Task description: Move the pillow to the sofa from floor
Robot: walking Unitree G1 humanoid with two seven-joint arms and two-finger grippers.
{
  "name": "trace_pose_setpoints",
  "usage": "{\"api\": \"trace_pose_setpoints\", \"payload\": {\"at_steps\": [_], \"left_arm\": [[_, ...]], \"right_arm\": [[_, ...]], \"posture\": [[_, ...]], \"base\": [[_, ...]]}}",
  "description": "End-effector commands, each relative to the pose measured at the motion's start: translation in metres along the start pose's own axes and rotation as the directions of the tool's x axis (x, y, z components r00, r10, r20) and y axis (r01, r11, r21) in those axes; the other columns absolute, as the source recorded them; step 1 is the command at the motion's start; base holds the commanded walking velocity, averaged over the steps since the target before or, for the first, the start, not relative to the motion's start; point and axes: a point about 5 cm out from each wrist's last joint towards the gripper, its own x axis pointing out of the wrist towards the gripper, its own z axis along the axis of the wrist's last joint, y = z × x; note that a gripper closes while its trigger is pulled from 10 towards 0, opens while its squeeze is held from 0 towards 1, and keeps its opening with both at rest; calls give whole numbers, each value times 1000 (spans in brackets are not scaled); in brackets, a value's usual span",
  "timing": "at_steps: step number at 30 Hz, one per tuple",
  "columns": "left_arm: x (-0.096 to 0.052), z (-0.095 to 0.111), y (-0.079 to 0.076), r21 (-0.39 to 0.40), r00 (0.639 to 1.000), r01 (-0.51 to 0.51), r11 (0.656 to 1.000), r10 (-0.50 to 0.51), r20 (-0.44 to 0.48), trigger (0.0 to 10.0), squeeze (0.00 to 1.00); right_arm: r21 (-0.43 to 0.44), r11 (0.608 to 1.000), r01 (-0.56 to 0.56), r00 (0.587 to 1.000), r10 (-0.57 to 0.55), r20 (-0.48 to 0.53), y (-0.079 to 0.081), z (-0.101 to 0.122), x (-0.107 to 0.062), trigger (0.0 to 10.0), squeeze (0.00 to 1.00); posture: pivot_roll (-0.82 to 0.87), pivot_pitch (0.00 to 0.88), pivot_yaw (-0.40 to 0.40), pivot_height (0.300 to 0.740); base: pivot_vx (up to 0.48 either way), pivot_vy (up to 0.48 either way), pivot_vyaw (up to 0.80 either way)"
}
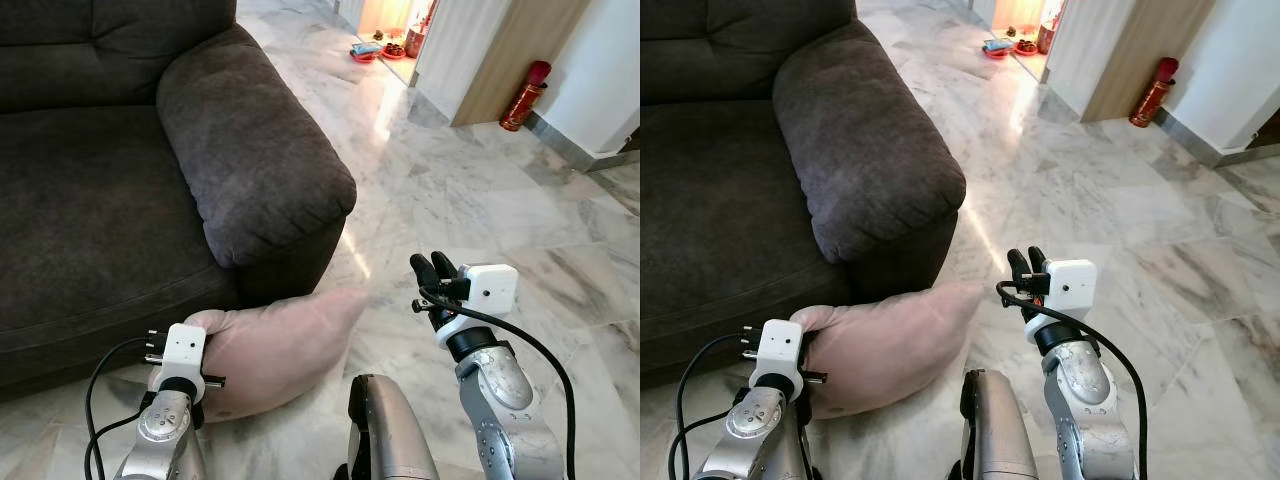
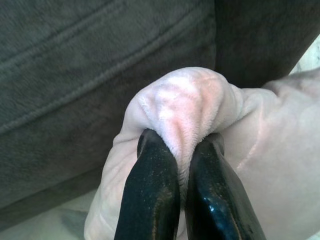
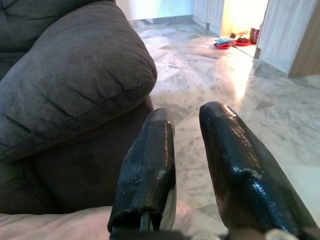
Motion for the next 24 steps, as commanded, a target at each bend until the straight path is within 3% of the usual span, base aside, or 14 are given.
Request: {"api": "trace_pose_setpoints", "payload": {"at_steps": [1,14,24], "left_arm": [[10,57,2,-4,966,-14,1000,14,259,10000,0],[14,69,4,11,958,-9,1000,5,286,10000,0],[14,71,4,10,958,-1,1000,-2,287,10000,0]], "right_arm": [[-6,1000,20,1000,-20,10,-4,-1,1,10000,0],[7,1000,28,999,-28,33,-2,-3,8,10000,0],[9,999,33,999,-33,41,-1,-5,9,10000,0]], "posture": [[-24,0,-100,496],[-11,0,-83,496],[-10,0,-77,550]], "base": [[0,0,0],[0,0,0],[0,0,0]]}}
